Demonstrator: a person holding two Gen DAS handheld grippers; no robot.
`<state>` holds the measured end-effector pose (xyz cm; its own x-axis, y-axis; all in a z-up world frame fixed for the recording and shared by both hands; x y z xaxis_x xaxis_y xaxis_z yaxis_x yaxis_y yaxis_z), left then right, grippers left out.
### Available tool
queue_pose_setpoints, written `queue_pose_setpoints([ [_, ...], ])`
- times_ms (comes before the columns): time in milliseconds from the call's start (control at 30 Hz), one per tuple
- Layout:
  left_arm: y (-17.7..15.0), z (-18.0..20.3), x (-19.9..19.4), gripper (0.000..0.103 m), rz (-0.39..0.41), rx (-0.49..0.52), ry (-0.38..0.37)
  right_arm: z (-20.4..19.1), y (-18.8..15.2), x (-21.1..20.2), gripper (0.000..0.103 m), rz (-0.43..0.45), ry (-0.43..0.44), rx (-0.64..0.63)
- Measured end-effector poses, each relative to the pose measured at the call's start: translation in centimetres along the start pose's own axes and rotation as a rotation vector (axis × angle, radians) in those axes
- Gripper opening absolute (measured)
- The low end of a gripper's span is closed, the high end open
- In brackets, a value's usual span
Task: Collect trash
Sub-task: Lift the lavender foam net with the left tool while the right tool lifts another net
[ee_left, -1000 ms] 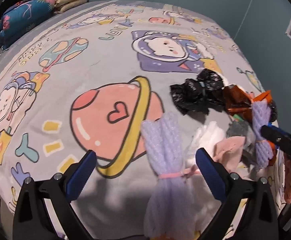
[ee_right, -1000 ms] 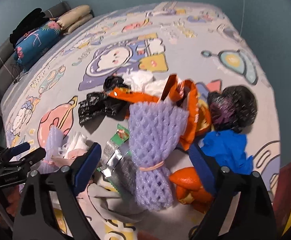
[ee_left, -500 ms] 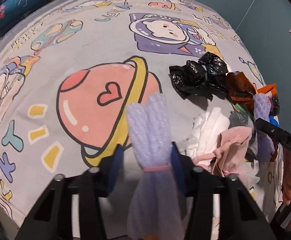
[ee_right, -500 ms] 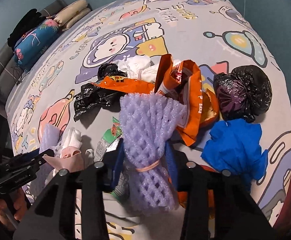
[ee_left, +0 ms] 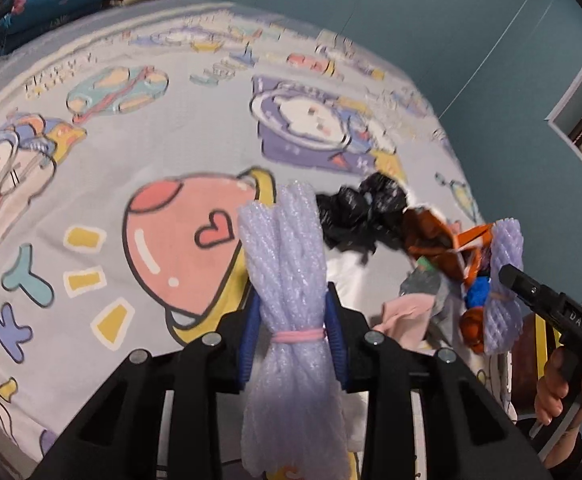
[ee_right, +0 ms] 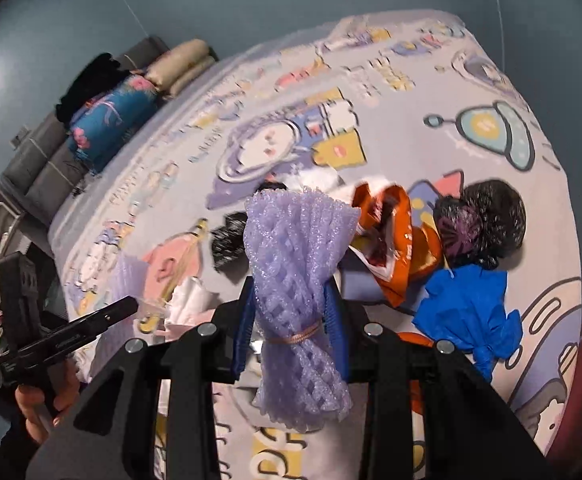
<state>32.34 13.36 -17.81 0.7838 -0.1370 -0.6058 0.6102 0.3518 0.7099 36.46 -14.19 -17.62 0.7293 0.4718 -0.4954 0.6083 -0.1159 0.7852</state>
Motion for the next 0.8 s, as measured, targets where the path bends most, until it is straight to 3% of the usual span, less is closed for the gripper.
queue_pose_setpoints([
  [233, 1.5, 1.0, -2.2, 0.029, 0.127, 0.088, 0.013, 0.0, 1.2, -2.4, 0.031, 0.071, 0.022, 0.016],
  [400, 2.1, 1.9, -4.7, 0.029, 0.2, 0.12, -0.023, 0.4, 1.6, -3.7, 0.031, 0.097, 0.023, 0.033],
  [600, 2.3, 3.1, -7.4, 0.029, 0.234, 0.116, -0.06, 1.0, 1.9, -5.0, 0.032, 0.119, 0.034, 0.057],
  [667, 2.1, 3.6, -8.0, 0.029, 0.222, 0.149, -0.048, 1.1, 2.0, -5.4, 0.032, 0.129, 0.031, 0.058],
  [800, 2.1, 3.9, -9.2, 0.028, 0.204, 0.11, -0.083, 1.3, 2.3, -6.3, 0.032, 0.15, 0.047, 0.073],
])
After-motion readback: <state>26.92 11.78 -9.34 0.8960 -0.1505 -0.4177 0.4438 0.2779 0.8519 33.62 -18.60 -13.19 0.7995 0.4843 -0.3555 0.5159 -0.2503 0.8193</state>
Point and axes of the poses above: each gripper's, at about its wrist camera, not at the fingertips, and x roughly the way its jaws point, z to its right, y to its top, the point moved 6 cm from there along x, roughly the way its jaws point, and after that the axes turned 14 degrees about z, right-handed, at the moved point
